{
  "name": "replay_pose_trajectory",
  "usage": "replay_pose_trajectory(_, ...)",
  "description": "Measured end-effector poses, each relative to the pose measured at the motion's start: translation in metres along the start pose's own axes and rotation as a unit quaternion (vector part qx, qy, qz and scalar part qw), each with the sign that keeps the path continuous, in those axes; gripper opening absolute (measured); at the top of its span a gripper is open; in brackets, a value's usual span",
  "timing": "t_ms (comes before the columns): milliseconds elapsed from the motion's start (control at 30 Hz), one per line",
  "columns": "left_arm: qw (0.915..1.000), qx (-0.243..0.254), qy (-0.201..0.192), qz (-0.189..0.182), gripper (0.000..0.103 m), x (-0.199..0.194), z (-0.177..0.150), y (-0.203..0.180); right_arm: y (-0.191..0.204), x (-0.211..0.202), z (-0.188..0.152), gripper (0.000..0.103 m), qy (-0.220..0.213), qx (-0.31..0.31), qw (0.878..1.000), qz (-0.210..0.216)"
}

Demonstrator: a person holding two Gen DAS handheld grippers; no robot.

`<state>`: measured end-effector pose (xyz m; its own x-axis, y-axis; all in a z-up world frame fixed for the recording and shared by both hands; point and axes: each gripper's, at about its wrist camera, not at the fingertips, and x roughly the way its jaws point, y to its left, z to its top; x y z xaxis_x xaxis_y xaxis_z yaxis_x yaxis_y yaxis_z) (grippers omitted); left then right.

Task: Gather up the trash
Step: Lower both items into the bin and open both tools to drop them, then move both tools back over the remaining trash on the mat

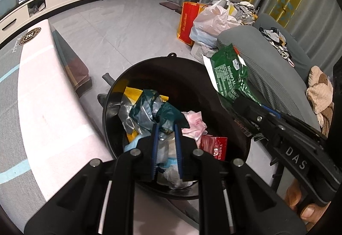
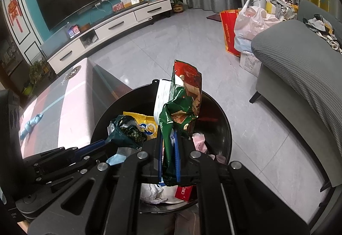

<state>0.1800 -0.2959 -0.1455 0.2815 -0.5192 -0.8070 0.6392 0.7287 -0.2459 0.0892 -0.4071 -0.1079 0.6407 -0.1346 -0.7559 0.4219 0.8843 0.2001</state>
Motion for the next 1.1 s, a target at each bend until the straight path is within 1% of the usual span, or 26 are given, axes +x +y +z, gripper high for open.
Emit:
replay_pose_trajectory(267,1.0,-0.005,0.001,0.002,0.016,0.0,0.0,0.002,0.0,0.001,0.0,0.01,0.004,0.001,1.0,-0.001)
replay_pose_trajectory(367,1.0,-0.007,0.001,0.003,0.017,0.0,-0.001,0.003,-0.001,0.002,0.0,0.012,0.006,0.002,1.0,-0.002)
replay_pose_trajectory(467,0.9999,-0.01,-0.001,0.003,0.017,-0.001,0.0,0.003,-0.003,0.002,-0.001,0.016,0.006,0.004,1.0,-0.003)
replay_pose_trajectory(567,0.9999,-0.013,-0.006,0.002,0.021,-0.003,0.0,0.005,-0.003,0.001,-0.001,0.017,0.004,0.006,1.0,-0.005)
replay_pose_trajectory(667,0.9997,-0.017,-0.015,0.0,0.029,-0.006,0.001,0.006,-0.004,0.0,-0.001,0.018,0.0,0.006,1.0,-0.004)
replay_pose_trajectory(767,0.9995,-0.016,-0.026,-0.003,0.034,-0.011,0.001,0.005,-0.004,-0.003,0.0,0.02,-0.007,0.006,1.0,-0.005)
replay_pose_trajectory(800,0.9994,-0.017,-0.031,-0.004,0.038,-0.014,0.001,0.005,-0.004,-0.005,0.0,0.022,-0.01,0.006,1.0,-0.006)
replay_pose_trajectory(833,0.9993,-0.017,-0.034,-0.004,0.044,-0.016,0.002,0.005,-0.004,-0.007,0.001,0.025,-0.014,0.007,1.0,-0.007)
replay_pose_trajectory(867,0.9991,-0.016,-0.039,-0.003,0.047,-0.02,0.001,0.004,-0.004,-0.009,0.001,0.026,-0.019,0.008,1.0,-0.007)
replay_pose_trajectory(933,0.9986,-0.011,-0.052,0.001,0.058,-0.029,0.0,0.003,-0.003,-0.015,0.002,0.031,-0.03,0.01,0.999,-0.005)
replay_pose_trajectory(967,0.9982,-0.007,-0.059,0.005,0.061,-0.035,-0.002,0.003,-0.001,-0.017,0.003,0.032,-0.034,0.01,0.999,-0.004)
replay_pose_trajectory(1000,0.9976,-0.004,-0.069,0.011,0.069,-0.041,-0.004,0.003,0.001,-0.019,0.004,0.035,-0.039,0.01,0.999,-0.002)
replay_pose_trajectory(1033,0.997,-0.002,-0.075,0.016,0.077,-0.047,-0.004,0.004,0.003,-0.022,0.004,0.038,-0.044,0.009,0.999,0.0)
replay_pose_trajectory(1067,0.9963,-0.002,-0.083,0.022,0.08,-0.054,-0.007,0.007,0.006,-0.025,0.004,0.041,-0.051,0.009,0.999,0.002)
replay_pose_trajectory(1100,0.9955,-0.005,-0.091,0.027,0.085,-0.061,-0.009,0.011,0.01,-0.028,0.004,0.048,-0.056,0.008,0.998,0.005)
